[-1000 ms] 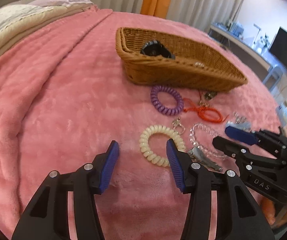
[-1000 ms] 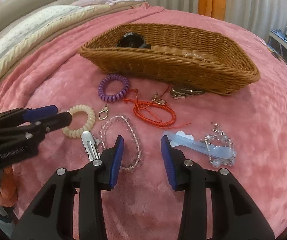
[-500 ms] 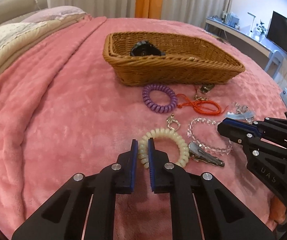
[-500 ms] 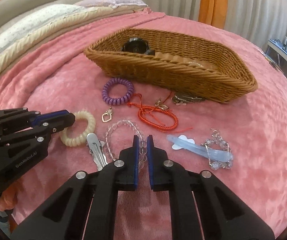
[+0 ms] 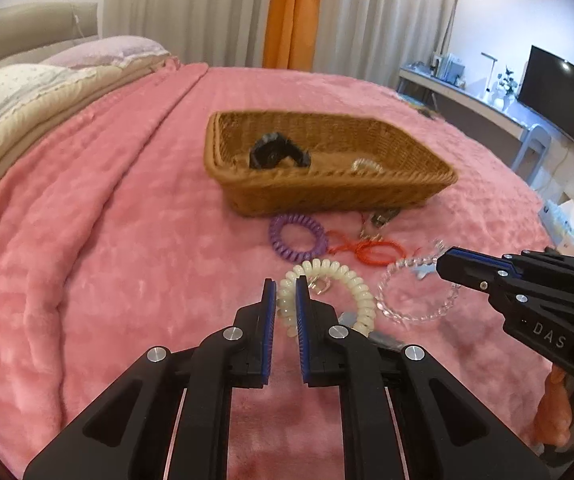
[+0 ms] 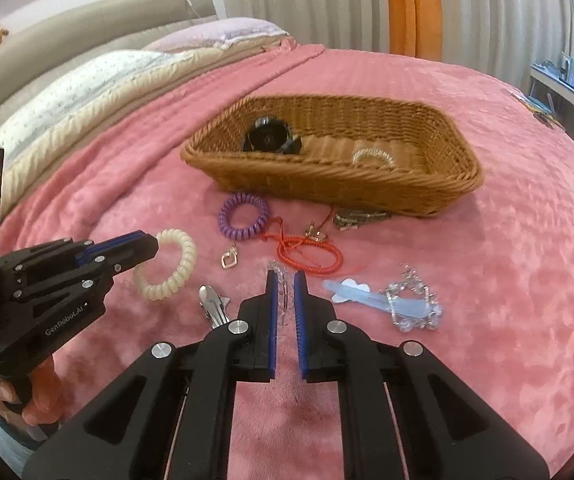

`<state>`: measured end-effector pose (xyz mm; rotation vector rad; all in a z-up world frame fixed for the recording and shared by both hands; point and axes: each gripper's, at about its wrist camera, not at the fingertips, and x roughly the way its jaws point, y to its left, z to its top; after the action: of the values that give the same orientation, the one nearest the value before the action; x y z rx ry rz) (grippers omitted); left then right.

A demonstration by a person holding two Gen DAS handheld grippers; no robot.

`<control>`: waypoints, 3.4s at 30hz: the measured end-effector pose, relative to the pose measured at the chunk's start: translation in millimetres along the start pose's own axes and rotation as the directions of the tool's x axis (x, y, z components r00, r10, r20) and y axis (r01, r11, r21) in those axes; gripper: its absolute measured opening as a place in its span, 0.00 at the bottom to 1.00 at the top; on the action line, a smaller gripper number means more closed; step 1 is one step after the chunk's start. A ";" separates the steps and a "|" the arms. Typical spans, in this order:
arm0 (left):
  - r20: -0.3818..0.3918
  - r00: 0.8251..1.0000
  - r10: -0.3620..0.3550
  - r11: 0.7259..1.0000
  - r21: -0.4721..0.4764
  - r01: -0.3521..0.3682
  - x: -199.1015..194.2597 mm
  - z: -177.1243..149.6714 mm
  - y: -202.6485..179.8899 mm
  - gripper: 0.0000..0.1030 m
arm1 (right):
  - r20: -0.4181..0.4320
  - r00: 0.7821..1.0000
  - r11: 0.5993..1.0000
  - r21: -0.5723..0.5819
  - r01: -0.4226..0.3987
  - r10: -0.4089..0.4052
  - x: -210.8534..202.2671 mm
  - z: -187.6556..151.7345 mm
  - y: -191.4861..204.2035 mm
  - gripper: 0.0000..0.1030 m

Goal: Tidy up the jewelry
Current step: 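Carry hair tie and crystal bracelet into the basket while both tools open, then grasp the silver hair clip with the left tool while the right tool grasps the silver charm chain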

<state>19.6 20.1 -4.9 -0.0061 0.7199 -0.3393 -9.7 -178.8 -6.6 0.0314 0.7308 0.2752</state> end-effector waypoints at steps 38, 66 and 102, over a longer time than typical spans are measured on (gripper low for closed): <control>-0.006 1.000 0.006 0.997 0.072 -0.006 119.0 124.3 -35.9 0.09 | -0.010 0.998 0.994 0.095 0.062 -0.062 88.7 115.1 -88.7 0.06; 0.208 0.978 0.022 0.999 -0.032 -0.016 -59.9 44.6 -17.1 0.78 | 0.230 0.942 0.964 0.159 0.212 -0.245 -82.1 28.9 -86.3 0.93; -0.099 0.989 -0.107 0.993 -0.066 0.101 29.8 -30.2 -25.5 0.66 | -0.116 0.975 0.976 0.081 0.201 -0.191 7.0 -31.1 -98.3 0.08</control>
<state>13.2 -9.8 -43.8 -0.0849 0.8330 -0.4197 -2.0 -273.8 -46.5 0.0316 0.8477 0.0546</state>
